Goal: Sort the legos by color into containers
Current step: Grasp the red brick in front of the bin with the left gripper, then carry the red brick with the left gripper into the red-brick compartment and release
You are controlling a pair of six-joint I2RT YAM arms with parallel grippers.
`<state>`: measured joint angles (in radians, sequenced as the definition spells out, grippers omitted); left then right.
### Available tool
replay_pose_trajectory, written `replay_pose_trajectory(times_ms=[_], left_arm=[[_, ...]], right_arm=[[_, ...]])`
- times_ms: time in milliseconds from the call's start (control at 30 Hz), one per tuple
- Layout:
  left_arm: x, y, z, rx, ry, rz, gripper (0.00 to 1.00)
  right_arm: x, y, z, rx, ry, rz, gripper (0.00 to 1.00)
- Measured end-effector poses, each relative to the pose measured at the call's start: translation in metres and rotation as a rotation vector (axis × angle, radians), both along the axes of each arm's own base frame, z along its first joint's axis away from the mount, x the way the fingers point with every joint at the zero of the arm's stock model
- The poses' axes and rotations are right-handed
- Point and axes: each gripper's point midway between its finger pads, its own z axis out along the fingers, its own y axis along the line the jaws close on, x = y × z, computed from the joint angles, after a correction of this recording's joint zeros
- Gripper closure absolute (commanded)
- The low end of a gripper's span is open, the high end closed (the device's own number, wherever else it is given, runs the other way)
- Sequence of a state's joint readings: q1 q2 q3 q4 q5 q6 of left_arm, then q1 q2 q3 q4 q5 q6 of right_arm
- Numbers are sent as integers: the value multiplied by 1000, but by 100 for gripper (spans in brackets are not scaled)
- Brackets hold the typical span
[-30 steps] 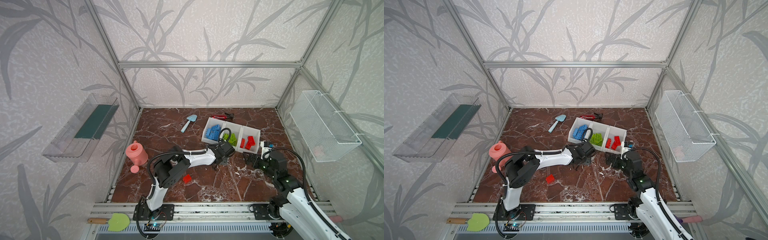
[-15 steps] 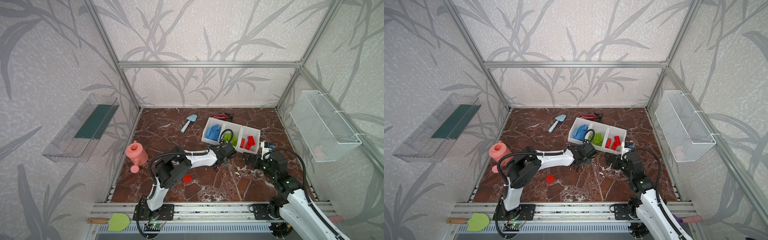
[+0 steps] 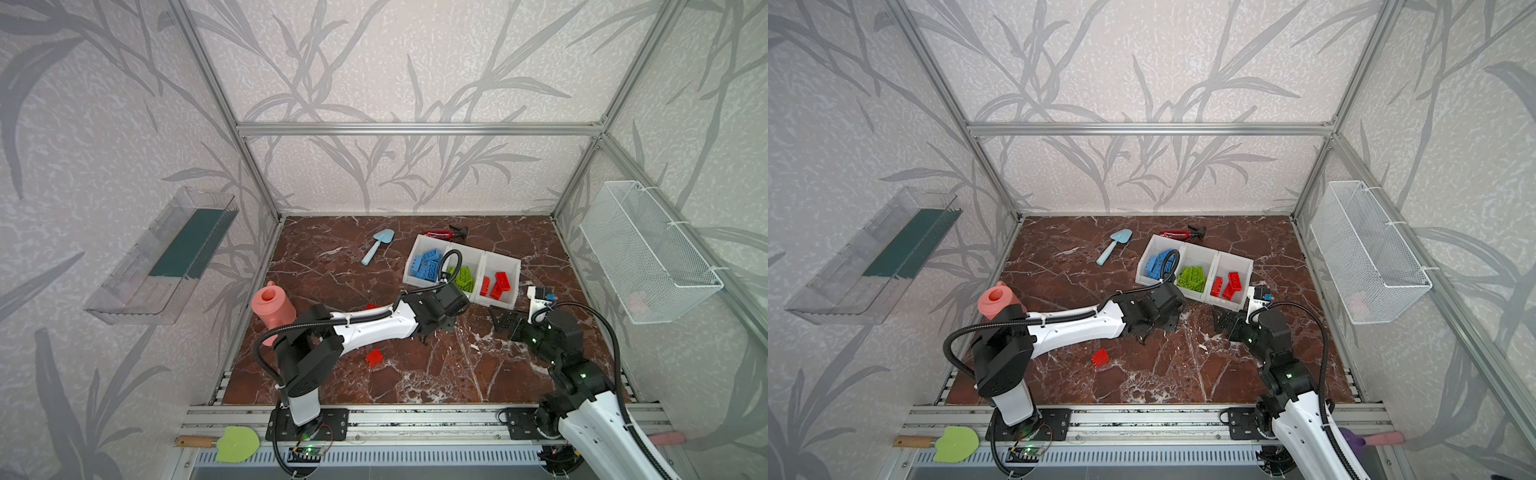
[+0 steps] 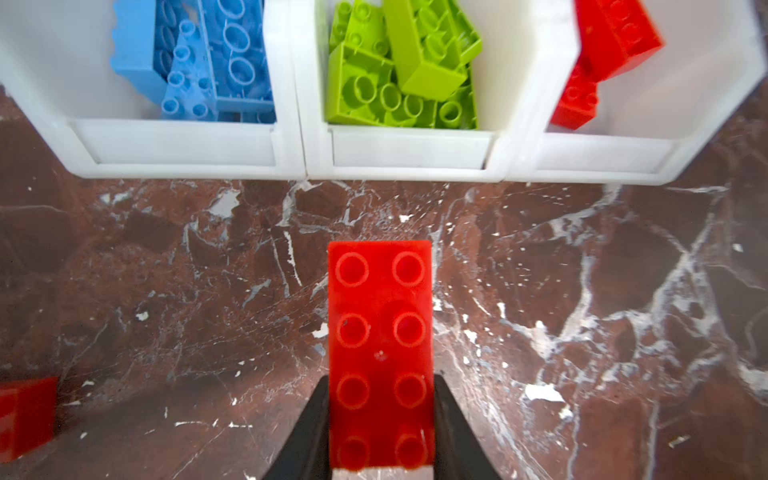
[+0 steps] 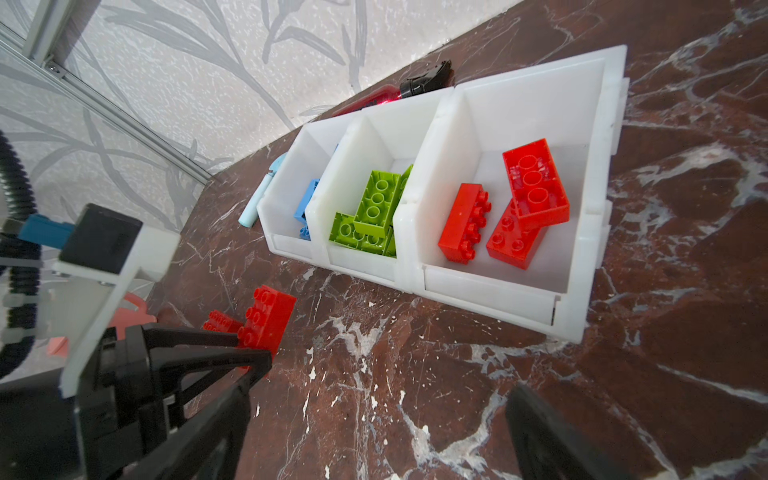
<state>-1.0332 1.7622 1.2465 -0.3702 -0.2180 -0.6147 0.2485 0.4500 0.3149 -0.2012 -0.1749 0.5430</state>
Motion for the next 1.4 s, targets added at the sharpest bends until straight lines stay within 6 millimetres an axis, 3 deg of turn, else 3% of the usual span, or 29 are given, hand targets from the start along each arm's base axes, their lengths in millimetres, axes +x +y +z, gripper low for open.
replay_pose_trajectory(times_ms=[167, 367, 500, 833, 967, 1100, 1400], left_arm=[[-1, -13, 16, -16, -17, -63, 69], [14, -52, 51, -82, -76, -143, 70], [27, -80, 58, -106, -99, -192, 70], [60, -138, 55, -167, -89, -297, 71], [77, -156, 54, -189, -95, -315, 71], [92, -169, 41, -184, -80, -322, 71], [104, -175, 7, -138, -15, -325, 66]], right_arm=[[-13, -6, 0, 11, -17, -19, 3], [-26, -11, -2, 29, -28, -33, 4], [-30, -9, -4, 38, -27, -24, 4], [-37, 1, -56, 98, 115, 9, 4], [-36, 9, -56, 137, 123, 35, 4], [-37, 14, -61, 144, 153, 56, 4], [-37, 22, -64, 160, 162, 89, 8]])
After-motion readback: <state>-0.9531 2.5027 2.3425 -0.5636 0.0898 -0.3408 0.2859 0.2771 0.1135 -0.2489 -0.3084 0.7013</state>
